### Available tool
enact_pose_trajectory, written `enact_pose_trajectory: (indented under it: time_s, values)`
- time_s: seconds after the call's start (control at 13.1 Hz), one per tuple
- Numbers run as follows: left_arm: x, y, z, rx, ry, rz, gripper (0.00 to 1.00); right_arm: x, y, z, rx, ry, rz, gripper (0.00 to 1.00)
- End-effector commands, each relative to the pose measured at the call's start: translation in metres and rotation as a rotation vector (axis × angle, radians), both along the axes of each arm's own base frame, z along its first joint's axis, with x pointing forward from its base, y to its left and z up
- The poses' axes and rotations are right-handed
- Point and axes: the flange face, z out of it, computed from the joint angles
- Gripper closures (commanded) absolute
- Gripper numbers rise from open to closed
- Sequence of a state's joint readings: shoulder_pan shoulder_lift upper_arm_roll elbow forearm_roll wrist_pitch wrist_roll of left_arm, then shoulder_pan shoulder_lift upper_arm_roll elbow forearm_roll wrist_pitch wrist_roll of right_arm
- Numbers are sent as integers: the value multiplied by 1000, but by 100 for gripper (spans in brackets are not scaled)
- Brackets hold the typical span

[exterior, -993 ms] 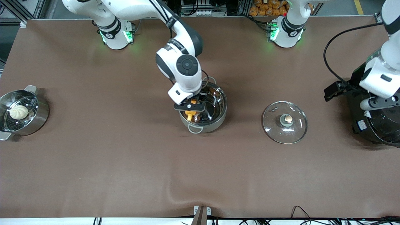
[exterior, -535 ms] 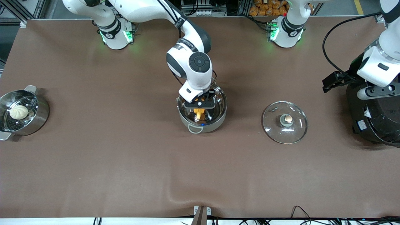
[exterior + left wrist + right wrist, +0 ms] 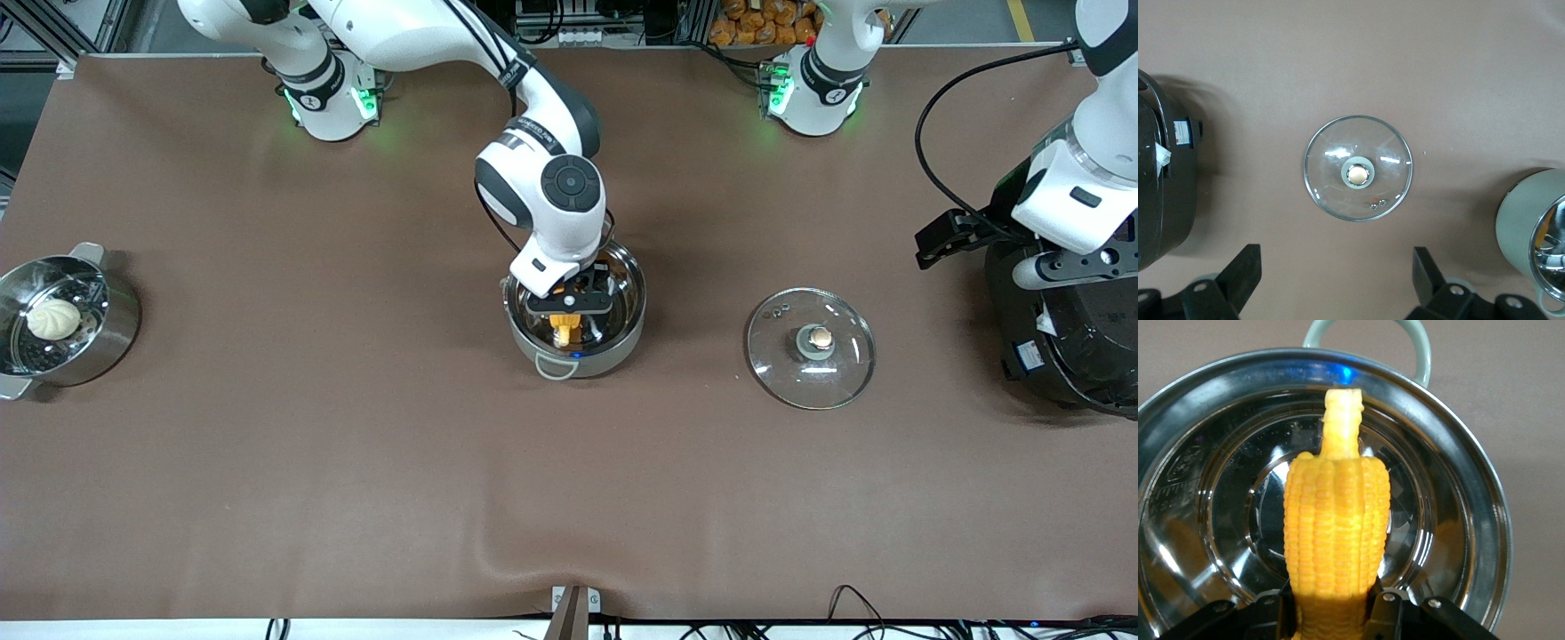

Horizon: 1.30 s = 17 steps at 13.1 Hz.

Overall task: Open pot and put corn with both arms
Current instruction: 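Lower the corn into the pot and open the right gripper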

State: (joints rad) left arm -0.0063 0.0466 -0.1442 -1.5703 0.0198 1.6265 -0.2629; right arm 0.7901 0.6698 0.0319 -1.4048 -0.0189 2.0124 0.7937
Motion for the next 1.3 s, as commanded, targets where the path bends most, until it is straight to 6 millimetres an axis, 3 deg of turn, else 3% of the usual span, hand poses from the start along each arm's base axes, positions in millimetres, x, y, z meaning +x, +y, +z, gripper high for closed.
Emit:
enact_pose_trajectory:
  time_s: [0.0,0.23,0.31,0.38,0.46,0.69,0.92,1.07,1.22]
  values:
    - [-3,1,3,-19,-9,-23,0,-1,9,-1,-4,-17,14,92]
    - [-3,0,5,-21,-13,-23,0,-12,18,-3,-7,-13,29,92]
    - [-2,0,5,-21,-15,-23,0,-12,18,-3,-7,-14,23,84]
    - [-3,0,5,-21,-15,-23,0,-13,19,-3,-7,-14,21,48]
    - [-3,1,6,-21,-15,-21,0,-13,19,-2,-8,-17,21,0]
    - [-3,1,8,-21,-18,-21,0,-11,17,0,-7,-18,21,0]
    - [-3,0,8,-22,-19,-23,0,3,1,21,-14,-23,4,0]
    - [-4,1,9,-21,-18,-23,0,32,-38,56,-8,-28,-30,0]
    - [-4,1,8,-19,-15,-23,0,61,-97,84,-41,28,16,0]
